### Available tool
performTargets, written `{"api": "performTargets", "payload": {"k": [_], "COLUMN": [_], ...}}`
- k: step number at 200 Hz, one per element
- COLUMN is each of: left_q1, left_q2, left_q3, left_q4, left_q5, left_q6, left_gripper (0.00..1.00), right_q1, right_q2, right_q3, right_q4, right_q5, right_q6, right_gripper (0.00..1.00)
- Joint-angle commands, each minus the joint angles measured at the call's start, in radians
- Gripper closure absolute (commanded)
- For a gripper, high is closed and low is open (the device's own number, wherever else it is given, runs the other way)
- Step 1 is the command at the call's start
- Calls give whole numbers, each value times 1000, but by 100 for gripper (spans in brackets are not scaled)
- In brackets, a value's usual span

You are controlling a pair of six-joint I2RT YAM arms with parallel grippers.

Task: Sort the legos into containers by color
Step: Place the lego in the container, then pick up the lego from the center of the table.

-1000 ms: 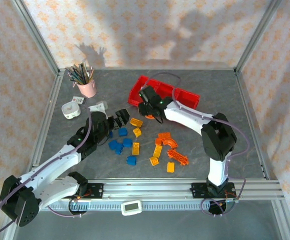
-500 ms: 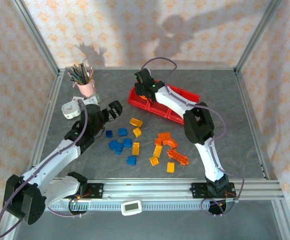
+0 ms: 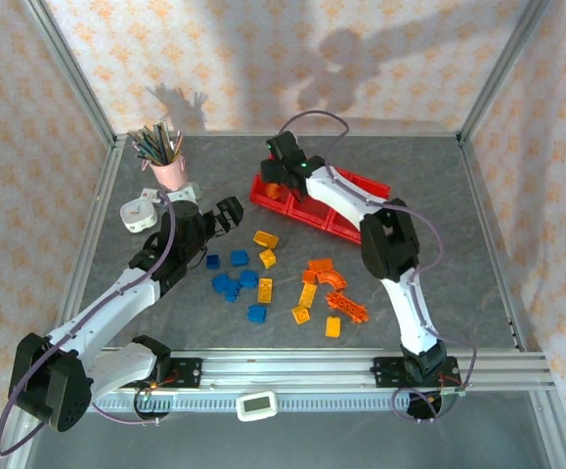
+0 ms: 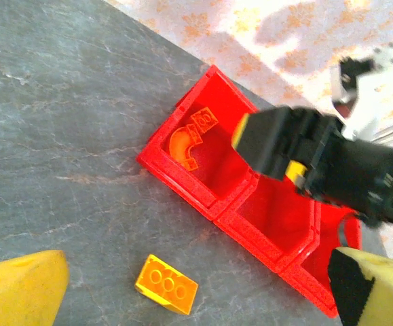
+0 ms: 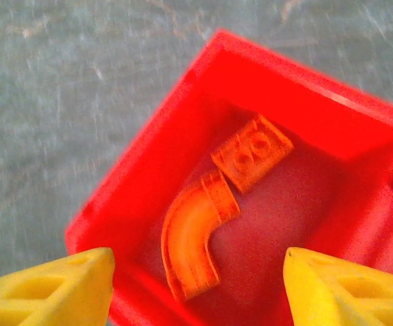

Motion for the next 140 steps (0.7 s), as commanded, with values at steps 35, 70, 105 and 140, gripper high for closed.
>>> {"api": "performTargets", "payload": {"k": [35, 70, 105, 140], "left_q1": [-36, -130, -193, -214], "left_q2": [-61, -74, -72, -70], "left_q3": [-46, -74, -116, -144], "left_q4": [-12, -22, 11, 32], "left_q5": [106, 67, 50, 51], "left_q6": [-12, -38, -84, -115], "left_gripper": [1, 1, 1, 1], "right_q1": [45, 86, 109, 137], "right_q2": [-424, -558, -661, -712], "right_q3": [-463, -680, -848, -953], "right_q4": [31, -29, -52, -79], "right_q5": [36, 83, 70, 81], "right_q6": [50, 98, 168, 239], "right_gripper": [26, 22, 18, 15]}}
